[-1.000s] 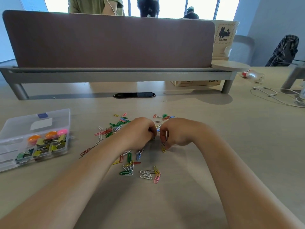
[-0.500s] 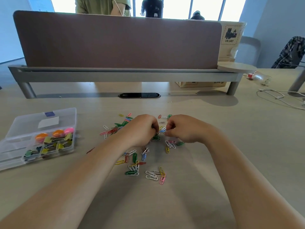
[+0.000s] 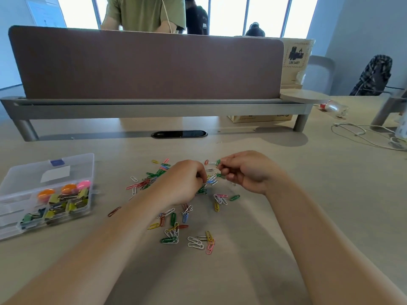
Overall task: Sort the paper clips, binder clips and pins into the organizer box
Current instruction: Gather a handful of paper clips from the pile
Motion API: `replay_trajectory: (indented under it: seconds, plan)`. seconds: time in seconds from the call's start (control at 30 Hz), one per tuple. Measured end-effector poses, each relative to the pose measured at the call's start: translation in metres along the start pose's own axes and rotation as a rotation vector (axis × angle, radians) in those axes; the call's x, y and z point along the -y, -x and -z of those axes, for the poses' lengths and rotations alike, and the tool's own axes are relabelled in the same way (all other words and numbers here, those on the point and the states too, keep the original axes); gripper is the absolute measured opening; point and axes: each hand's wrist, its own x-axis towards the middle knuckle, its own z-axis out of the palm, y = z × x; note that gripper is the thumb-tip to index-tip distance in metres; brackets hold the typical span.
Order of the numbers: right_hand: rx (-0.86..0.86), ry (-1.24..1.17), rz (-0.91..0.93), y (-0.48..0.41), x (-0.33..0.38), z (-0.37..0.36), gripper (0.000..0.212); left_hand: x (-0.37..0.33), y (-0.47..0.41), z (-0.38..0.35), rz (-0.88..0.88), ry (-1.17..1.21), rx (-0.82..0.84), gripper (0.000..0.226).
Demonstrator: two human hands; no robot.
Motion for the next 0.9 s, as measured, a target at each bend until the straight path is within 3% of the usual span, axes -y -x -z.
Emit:
replay_trajectory:
  seconds: [0.3, 0.47, 0.57, 0.63, 0.73, 0.9]
  plan:
    - [-0.164, -0.050, 0.012, 0.000, 0.006, 0.012, 0.024, -0.010, -0.005, 0.000, 0.039, 0.041, -0.022, 0.029]
    - [-0.235, 0.003, -0.027, 0.000, 0.003, 0.021, 0.012, -0.028, -0.021, -0.004, 0.065, 0.068, -0.019, 0.032]
    - [-0.289, 0.188, 0.015, -0.001, 0.001, 0.026, 0.024, -0.040, -0.033, -0.003, 0.100, 0.095, 0.025, 0.038]
    - [-0.329, 0.498, 0.085, -0.006, 0.000, 0.028, 0.033, -0.043, -0.037, -0.005, 0.116, 0.077, 0.029, 0.042]
    - [-0.356, 0.954, 0.174, -0.014, -0.003, 0.026, 0.019, -0.040, -0.039, -0.011, 0.124, 0.079, -0.010, 0.042]
    - [-0.288, 1.161, 0.145, -0.021, -0.013, 0.017, 0.027, -0.036, -0.037, -0.014, 0.103, 0.041, 0.002, 0.030]
